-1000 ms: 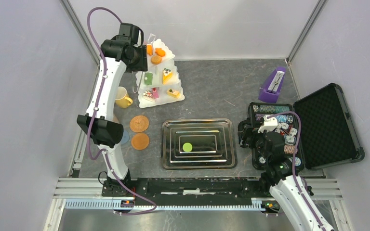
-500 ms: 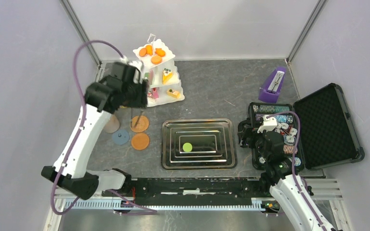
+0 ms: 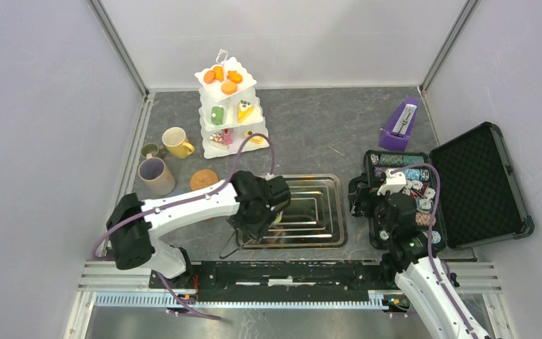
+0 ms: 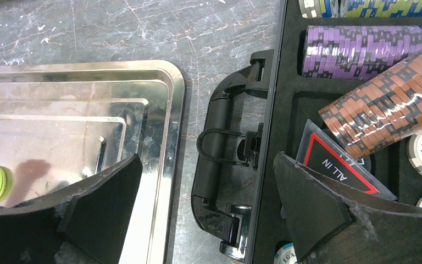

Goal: Serve the afternoon tea

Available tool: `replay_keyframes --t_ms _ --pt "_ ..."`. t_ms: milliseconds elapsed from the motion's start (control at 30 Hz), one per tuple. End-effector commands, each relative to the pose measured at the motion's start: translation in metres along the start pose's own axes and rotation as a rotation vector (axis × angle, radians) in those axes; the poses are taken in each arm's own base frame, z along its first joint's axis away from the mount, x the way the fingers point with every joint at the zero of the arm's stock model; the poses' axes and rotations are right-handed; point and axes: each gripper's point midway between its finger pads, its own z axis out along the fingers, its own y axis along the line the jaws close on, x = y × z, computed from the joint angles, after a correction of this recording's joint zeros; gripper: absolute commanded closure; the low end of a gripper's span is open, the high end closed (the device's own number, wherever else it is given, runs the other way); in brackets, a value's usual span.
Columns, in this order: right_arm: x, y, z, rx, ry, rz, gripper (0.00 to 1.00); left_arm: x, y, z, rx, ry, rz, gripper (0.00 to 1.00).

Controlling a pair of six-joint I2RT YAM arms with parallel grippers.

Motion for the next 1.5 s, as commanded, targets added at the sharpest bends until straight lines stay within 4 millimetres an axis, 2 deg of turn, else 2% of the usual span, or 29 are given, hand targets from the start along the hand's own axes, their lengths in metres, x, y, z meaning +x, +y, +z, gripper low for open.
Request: replay_keyframes --t_ms 0,200,467,700,933,1033,1233,1367,1467 --pt "-0.012 0.004 -0.001 -0.018 -0.053 0.005 0.02 0.006 -0.009 0.015 -0.035 0.036 0.004 0.30" --pt "-0.011 0.003 -0.001 -0.016 -0.048 0.005 0.02 0.002 -0.013 0.036 -0.050 0.069 0.060 0.28" --pt "-0.011 0.004 -0.001 -0.019 -0.048 0.004 0.02 -0.002 -0.020 0.049 -0.041 0.084 0.081 0.27" --pt "-0.011 0.004 0.000 -0.022 -0.051 0.004 0.02 0.002 -0.019 0.055 -0.051 0.110 0.086 0.37" --pt "-0.010 0.004 0.000 -0.021 -0.050 0.005 0.02 0.008 -0.017 0.062 -0.068 0.142 0.091 0.40" --pt "-0.010 0.004 0.000 -0.022 -0.049 0.004 0.02 0.005 -0.016 0.060 -0.071 0.130 0.089 0.47" --pt "-0.010 0.004 0.000 -0.021 -0.050 0.004 0.02 -0.018 -0.012 0.039 -0.100 0.033 0.068 0.59" --pt "-0.011 0.004 0.000 -0.021 -0.049 0.004 0.02 -0.043 0.006 0.002 -0.154 -0.080 0.032 0.63" --pt "-0.011 0.004 0.000 -0.020 -0.048 0.004 0.02 -0.066 0.037 -0.036 -0.169 -0.183 -0.039 0.64"
